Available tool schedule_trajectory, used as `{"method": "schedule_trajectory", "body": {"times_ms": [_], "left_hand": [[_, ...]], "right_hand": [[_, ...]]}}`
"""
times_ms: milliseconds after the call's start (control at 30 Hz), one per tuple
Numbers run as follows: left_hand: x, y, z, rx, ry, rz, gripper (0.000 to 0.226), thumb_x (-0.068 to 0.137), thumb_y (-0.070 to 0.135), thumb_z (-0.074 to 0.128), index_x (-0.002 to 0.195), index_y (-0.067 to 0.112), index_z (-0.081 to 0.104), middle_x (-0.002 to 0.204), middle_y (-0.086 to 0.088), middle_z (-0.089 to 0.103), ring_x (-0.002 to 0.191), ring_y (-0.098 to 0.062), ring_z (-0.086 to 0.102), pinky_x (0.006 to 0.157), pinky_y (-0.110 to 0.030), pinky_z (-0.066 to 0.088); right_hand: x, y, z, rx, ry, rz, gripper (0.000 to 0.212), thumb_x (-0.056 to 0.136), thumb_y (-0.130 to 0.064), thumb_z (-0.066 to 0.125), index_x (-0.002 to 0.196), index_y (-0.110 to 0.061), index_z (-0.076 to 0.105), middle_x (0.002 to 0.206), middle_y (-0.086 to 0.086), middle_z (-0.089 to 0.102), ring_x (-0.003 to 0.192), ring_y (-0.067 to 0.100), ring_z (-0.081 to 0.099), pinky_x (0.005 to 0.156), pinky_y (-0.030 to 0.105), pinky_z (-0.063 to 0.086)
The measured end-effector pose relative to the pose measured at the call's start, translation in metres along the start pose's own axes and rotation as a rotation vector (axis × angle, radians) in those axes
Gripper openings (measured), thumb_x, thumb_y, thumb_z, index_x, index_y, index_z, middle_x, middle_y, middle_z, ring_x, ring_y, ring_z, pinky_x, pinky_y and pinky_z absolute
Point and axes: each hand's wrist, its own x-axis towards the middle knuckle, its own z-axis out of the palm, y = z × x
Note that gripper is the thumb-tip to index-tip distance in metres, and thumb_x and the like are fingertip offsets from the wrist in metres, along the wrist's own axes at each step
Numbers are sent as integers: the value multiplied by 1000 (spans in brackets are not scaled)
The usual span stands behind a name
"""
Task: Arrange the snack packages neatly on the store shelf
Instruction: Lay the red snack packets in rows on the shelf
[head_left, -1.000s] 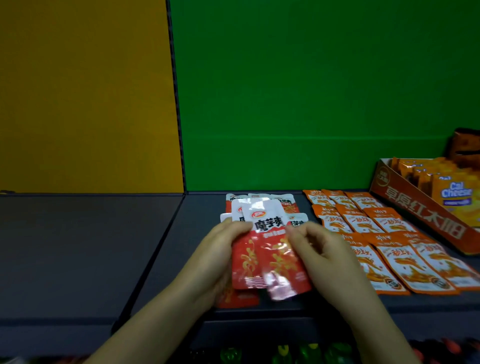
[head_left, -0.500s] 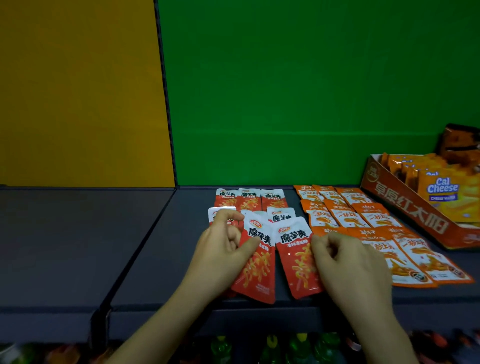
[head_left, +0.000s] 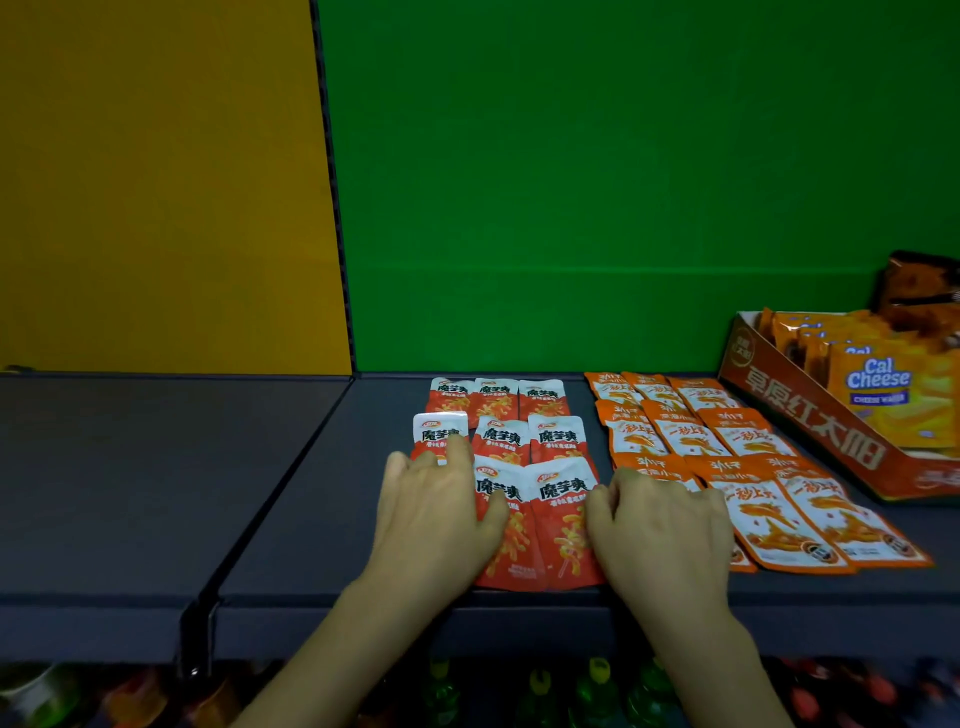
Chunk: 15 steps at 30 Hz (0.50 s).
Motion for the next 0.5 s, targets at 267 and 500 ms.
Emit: {"method": "schedule_trajectory", "body": {"times_ms": [267, 500], "left_hand": [[3, 3, -5, 203, -15, 10, 41, 90, 53, 36, 111, 18, 45, 96, 2, 61, 96, -18, 54, 85, -31, 26], [-27, -11, -11, 93, 193, 109, 31, 82, 42, 42, 84, 16, 59, 67, 4, 59, 63, -21, 55, 65, -32, 26]], "right_hand": [[3, 4, -6, -65, -41, -49, 34, 95, -41, 32, 89, -20, 58, 88, -3, 66, 76, 18, 55, 85, 31, 36], [-6, 19, -12, 189, 43, -165, 17, 91, -45, 45, 88, -30, 53, 89, -11, 60, 85, 11, 55, 75, 27, 31]]}}
